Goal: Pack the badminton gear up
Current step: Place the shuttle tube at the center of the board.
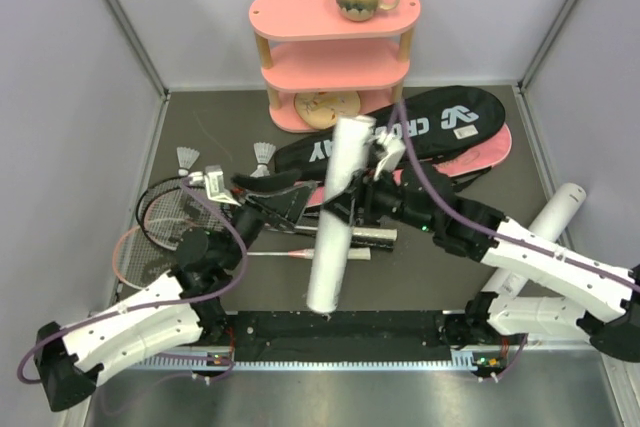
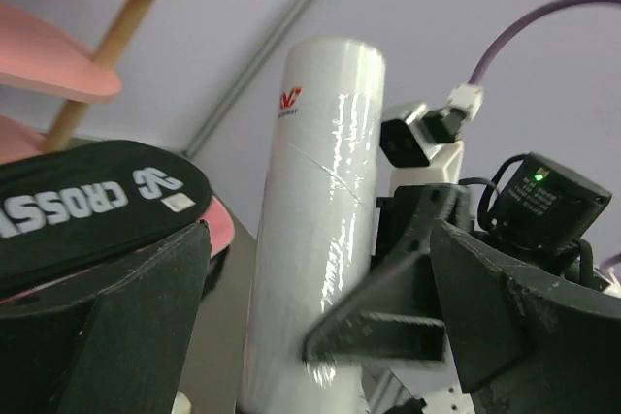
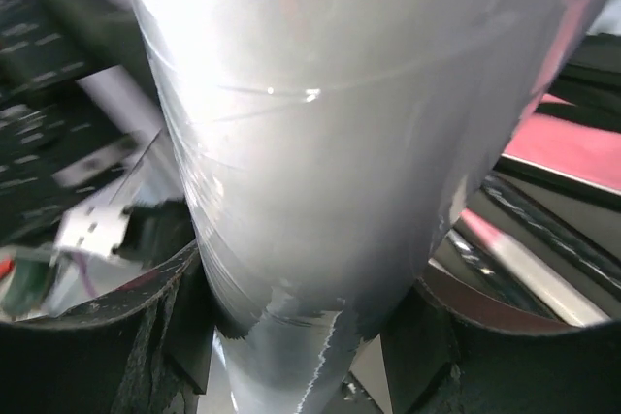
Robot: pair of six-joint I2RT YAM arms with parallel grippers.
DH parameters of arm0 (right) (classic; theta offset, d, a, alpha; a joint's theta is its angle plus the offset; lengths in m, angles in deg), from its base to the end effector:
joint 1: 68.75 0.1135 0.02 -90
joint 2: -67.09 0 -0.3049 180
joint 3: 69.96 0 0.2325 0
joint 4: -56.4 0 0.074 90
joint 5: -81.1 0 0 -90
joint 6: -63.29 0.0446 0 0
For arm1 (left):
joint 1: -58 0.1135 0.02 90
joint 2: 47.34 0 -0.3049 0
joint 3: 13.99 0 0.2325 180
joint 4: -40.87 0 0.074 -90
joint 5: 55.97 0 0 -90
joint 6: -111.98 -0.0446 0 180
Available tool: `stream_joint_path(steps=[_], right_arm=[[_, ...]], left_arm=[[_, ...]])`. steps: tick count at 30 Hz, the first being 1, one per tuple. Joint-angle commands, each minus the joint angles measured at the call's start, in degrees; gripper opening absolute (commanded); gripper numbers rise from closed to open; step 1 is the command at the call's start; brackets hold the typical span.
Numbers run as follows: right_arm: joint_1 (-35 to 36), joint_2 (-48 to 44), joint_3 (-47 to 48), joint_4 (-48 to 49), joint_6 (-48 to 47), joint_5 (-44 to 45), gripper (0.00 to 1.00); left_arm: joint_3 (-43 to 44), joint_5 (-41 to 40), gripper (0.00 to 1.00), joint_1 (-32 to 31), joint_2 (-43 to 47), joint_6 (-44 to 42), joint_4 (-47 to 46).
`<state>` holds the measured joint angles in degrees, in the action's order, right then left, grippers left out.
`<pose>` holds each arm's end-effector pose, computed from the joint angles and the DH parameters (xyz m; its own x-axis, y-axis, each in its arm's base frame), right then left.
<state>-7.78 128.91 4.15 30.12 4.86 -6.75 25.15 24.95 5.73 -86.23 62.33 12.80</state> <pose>0.1074 0.1900 0.4031 -0.5481 0.0904 -0.8315 -0.6680 0.5509 0.5003 0.0784 -0.0899 0.3619 -0.2294 -0.7483 -0.6224 0.7184 0.3013 -0.6270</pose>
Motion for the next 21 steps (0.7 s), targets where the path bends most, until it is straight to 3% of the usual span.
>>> stream_joint_path(steps=[1,2,3,5,6,9,12,21], right_arm=[[-11.5,-6.0,-2.5,-10.2,10.2,7.1,0.34],[-19.2,-6.4,-2.7,-19.9,11.1,8.6,0.34],[-24.0,-6.8,-3.2,-23.4,11.3,8.6,0.35],[-36.0,-7.6,-6.3,-28.6,10.3,5.9,0.36],[-48.5,-7.4,-7.4,-30.2,7.0,-1.2,0.36],[-65.7,-2.3,-8.6,-32.8,0.4,-5.9,0.36],[-70.6,5.8,-5.5,-33.9,-2.9,-4.9,0.4],[-71.5,22.5,5.1,-32.9,-4.6,4.0,0.59]], left_arm=[[6.0,-13.0,0.98,-0.1,7.7,-7.2,24.3],[6.0,-15.3,0.98,0.0,9.0,-9.9,27.4],[6.0,-16.3,0.98,-0.1,11.5,-11.9,29.2],[6.0,-15.3,0.97,0.0,13.8,-16.8,33.6],[6.0,-13.0,0.97,-0.1,15.5,-17.8,34.9],[7.2,-8.2,0.96,-0.1,16.9,-21.8,39.6],[9.1,-3.3,0.98,0.0,16.4,-22.7,45.6],[11.1,6.3,0.98,0.1,16.7,-23.2,52.1]])
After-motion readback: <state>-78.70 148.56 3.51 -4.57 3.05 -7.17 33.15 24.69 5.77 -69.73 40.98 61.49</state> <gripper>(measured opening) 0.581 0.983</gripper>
